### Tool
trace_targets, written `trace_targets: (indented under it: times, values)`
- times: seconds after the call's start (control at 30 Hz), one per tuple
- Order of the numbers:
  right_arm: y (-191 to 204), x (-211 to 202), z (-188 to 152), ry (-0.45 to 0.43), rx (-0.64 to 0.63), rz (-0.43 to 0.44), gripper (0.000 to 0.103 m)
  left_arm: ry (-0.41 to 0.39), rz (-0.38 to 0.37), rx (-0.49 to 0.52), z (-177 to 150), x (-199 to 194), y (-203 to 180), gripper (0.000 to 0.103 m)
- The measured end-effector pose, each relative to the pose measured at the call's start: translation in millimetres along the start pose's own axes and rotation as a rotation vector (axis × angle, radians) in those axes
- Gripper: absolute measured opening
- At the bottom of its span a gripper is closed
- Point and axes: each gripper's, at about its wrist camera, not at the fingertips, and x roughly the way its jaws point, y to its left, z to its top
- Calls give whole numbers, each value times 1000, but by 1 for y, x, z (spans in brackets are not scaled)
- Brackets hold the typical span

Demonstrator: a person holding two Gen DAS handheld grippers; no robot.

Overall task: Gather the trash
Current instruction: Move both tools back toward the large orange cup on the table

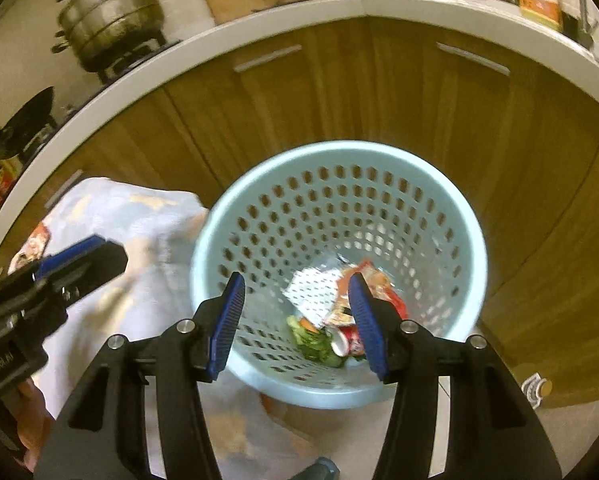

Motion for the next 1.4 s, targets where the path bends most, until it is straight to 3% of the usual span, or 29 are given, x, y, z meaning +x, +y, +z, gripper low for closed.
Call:
trace_targets:
  times: [0.2,0.43,0.57,0.63,0.73,0.8,0.93,1.0,1.2,1.4]
  values:
    - [46,-9,6,-28,-78,50,50,-64,80,-81,-13,-47,39,55]
    - [115,-16,2,-37,-163,133,50,-150,260,-181,-32,-108,95,62]
    - [160,-16,-12,-36,-218,172,50,-196,418,-239,-44,-142,124,65]
    - [181,-13,-19,-39,-245,187,50,-217,542,-269,-53,-158,139,66]
    - [210,-4,-34,-36,-281,208,50,-242,767,-294,-65,-175,155,78]
    - [224,5,-43,-15,-291,228,50,-234,823,-307,-72,-180,162,79]
    - [234,15,-54,4,-318,198,50,-168,852,-335,-79,-170,182,79]
    - [233,12,-54,-23,-322,209,50,-149,866,-338,-79,-164,187,79]
    - [226,17,-52,3,-292,233,50,-71,912,-346,-82,-144,203,78]
    - [226,18,-51,11,-289,259,50,-64,916,-411,-105,-175,221,74]
